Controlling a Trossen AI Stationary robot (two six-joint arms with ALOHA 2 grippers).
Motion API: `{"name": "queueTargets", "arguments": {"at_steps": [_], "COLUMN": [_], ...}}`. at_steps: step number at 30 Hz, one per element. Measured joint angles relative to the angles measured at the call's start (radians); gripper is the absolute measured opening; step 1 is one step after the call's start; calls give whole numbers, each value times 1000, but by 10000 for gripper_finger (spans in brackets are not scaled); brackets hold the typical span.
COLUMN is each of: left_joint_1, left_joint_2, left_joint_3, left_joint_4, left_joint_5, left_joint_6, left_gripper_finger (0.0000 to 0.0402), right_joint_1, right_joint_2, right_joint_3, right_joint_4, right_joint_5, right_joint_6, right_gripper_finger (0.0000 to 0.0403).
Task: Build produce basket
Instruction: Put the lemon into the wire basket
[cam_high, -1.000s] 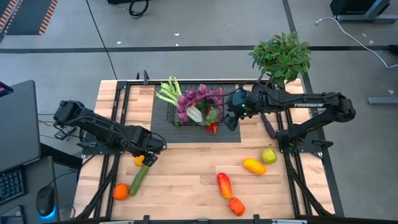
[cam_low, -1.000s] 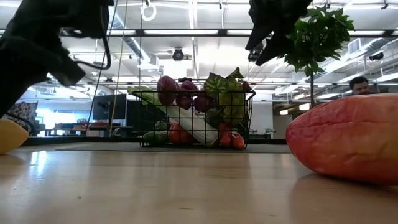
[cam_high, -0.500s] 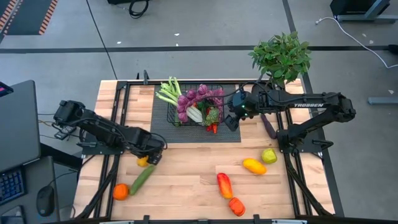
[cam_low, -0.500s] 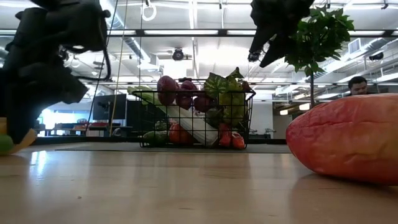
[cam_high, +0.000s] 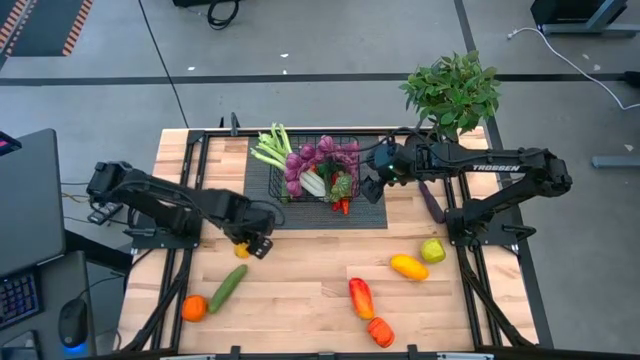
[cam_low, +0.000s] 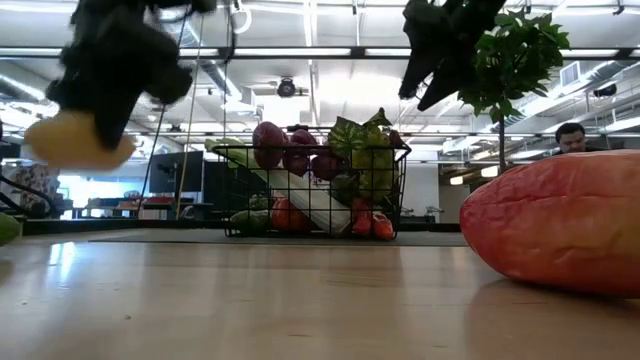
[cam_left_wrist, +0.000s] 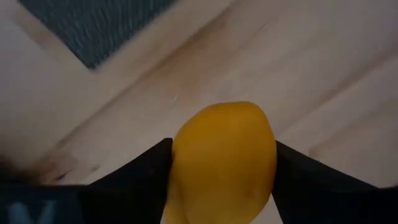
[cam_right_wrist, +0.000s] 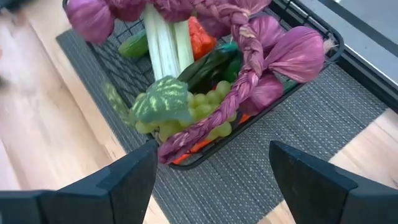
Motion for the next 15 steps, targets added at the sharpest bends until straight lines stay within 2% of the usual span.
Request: {"name": "queueTargets", "arguments": {"at_steps": [4,7,11,15], "left_joint_1": [15,30,75,163], "left_joint_2": [0,0,-1,14], "left_joint_3": [200,311,358,359], "left_joint_4": [-105,-89,49,249], "left_joint_5": [-143,-295,-497,-593], "left_joint_6": [78,146,262,395], "left_gripper_finger": [238,227,224,236], "right_joint_1": [0,0,0,3], "right_joint_2": [0,1,1,-21], "right_joint_3": [0,0,0,0], "right_joint_4": [23,38,49,7], "right_joint_5": [2,21,35,-112], "right_joint_6": [44,74,130,268], "right_gripper_finger": [307,307,307,307]}}
